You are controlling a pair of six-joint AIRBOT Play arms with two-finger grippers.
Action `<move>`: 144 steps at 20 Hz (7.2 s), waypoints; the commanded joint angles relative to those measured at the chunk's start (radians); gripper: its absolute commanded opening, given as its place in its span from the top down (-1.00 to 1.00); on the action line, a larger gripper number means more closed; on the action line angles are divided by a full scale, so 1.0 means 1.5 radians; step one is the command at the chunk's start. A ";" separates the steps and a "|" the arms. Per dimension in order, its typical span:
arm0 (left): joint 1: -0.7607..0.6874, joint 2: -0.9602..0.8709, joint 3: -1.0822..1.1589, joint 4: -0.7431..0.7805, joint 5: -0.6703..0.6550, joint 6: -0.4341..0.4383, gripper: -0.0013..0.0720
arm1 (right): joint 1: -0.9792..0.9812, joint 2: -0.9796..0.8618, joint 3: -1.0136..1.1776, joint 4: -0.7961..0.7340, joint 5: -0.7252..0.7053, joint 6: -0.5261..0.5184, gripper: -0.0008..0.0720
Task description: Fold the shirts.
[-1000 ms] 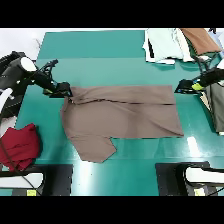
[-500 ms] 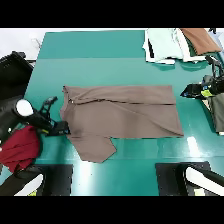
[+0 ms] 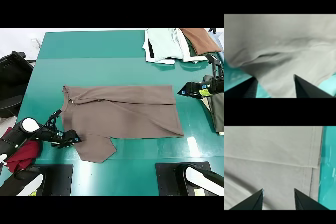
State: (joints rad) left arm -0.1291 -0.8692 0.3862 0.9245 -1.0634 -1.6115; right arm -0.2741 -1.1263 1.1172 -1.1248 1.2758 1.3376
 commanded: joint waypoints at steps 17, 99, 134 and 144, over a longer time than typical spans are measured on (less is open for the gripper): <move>0.000 0.002 0.108 0.055 -0.034 0.068 0.91 | -0.297 0.067 -0.362 -0.034 0.072 -0.049 -0.65; -0.280 -0.613 0.762 0.052 0.153 -0.025 0.91 | 0.298 -0.121 0.346 0.250 0.061 0.006 0.92; -0.051 -0.227 0.764 0.234 0.039 0.033 0.91 | 0.373 -0.454 0.100 0.400 -0.097 -0.095 -0.71; -0.051 -0.227 0.764 0.207 0.039 0.033 0.91 | 0.479 -0.535 0.342 0.370 -0.112 -0.121 0.92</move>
State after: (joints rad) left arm -0.2054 -1.2095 1.5322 1.2575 -1.0042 -1.5635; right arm 0.4450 -1.9293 1.5425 -0.5457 1.1076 1.1648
